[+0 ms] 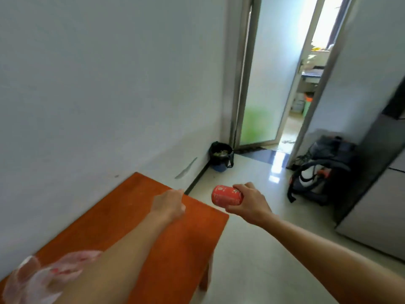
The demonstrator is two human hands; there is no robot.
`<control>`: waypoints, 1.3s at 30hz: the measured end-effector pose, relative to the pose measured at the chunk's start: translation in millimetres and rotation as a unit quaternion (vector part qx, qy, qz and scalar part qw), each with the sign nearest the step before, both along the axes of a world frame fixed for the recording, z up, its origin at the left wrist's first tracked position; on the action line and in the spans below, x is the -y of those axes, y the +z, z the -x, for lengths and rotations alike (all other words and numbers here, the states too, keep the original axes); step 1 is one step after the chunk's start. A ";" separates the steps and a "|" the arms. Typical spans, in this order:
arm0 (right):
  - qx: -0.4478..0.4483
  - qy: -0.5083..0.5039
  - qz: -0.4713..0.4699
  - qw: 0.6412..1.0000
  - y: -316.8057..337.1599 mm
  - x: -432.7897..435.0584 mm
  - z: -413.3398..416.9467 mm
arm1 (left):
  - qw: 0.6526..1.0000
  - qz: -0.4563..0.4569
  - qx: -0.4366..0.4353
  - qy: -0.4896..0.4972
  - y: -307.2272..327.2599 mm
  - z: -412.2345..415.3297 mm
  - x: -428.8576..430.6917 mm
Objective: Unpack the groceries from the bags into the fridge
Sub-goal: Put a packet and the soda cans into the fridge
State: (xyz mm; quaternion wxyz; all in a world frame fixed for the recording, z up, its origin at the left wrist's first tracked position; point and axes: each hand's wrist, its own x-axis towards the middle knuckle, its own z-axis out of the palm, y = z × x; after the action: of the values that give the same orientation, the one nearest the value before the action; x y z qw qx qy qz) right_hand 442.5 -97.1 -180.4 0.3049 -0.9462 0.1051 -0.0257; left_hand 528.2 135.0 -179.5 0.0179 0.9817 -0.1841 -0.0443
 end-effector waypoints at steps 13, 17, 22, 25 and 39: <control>0.060 -0.276 0.132 0.950 70.9 365.0 170.0 | 0.940 0.048 0.055 -0.332 57.7 51.6 446.2; 0.076 -0.358 0.151 0.918 92.1 460.1 208.9 | 0.891 0.078 0.067 -0.441 64.7 70.6 580.8; 0.106 -0.467 0.171 0.861 128.8 549.9 263.6 | 0.826 0.063 0.081 -0.555 93.1 100.7 724.3; 0.121 -0.511 0.181 0.832 145.4 592.6 300.0 | 0.797 0.078 0.080 -0.594 111.1 129.3 791.4; 0.219 -0.556 0.234 0.767 207.3 834.3 413.7 | 0.751 0.166 0.092 -0.633 158.3 254.0 1066.8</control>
State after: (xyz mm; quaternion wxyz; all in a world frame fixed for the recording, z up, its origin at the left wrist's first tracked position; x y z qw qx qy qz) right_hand 28.7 -931.4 26.9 0.0207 -0.7329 0.5338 -0.4214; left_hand 274.2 -931.8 -21.2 0.1317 0.6218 -0.7683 0.0761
